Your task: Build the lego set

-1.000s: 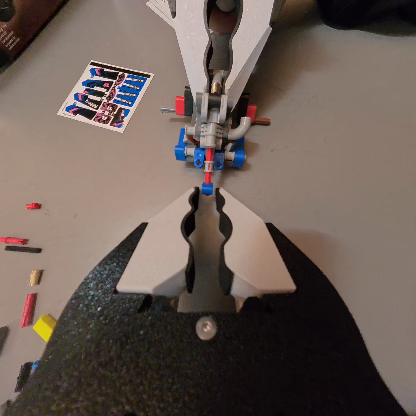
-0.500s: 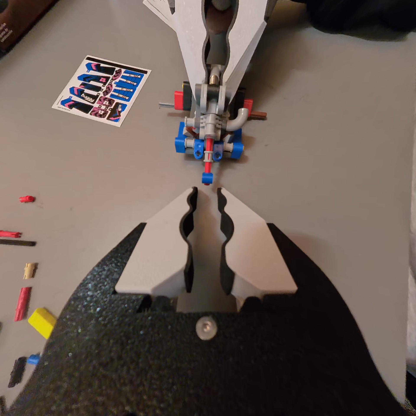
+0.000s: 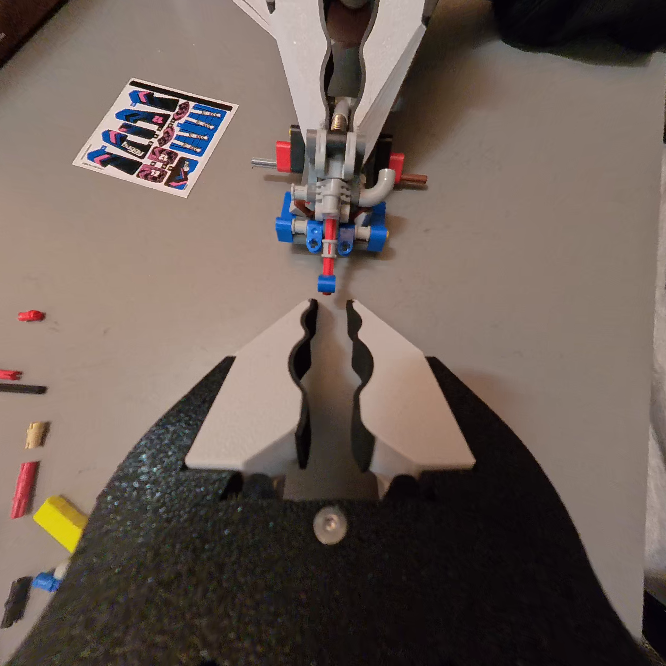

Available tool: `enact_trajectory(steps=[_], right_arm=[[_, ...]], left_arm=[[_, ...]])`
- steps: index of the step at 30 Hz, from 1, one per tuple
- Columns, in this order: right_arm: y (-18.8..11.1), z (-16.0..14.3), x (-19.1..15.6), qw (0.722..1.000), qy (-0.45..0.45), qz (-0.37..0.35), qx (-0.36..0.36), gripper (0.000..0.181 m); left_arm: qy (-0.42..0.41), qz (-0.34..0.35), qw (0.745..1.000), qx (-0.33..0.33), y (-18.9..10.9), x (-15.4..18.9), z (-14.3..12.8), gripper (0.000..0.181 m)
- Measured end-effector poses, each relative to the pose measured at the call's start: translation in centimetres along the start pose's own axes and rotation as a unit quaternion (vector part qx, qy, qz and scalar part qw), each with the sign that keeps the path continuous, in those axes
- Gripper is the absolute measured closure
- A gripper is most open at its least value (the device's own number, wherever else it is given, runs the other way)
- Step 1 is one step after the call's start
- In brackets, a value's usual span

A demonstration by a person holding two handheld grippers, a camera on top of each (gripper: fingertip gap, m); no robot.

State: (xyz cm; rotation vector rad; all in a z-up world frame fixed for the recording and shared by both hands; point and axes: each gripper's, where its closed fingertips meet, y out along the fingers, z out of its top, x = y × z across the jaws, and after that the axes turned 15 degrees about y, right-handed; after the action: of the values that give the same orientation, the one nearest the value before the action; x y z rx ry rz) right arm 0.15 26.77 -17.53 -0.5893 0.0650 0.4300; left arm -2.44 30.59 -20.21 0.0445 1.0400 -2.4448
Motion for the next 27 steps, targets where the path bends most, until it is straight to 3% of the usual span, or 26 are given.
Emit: enact_trajectory(steps=[27], right_arm=[[0.01, -0.01, 0.00, 1.000, -0.001, -0.001, 0.000, 0.175]], left_arm=[[-0.032, -0.020, 0.999, 0.007, -0.02, -0.14, -0.04, 0.171]])
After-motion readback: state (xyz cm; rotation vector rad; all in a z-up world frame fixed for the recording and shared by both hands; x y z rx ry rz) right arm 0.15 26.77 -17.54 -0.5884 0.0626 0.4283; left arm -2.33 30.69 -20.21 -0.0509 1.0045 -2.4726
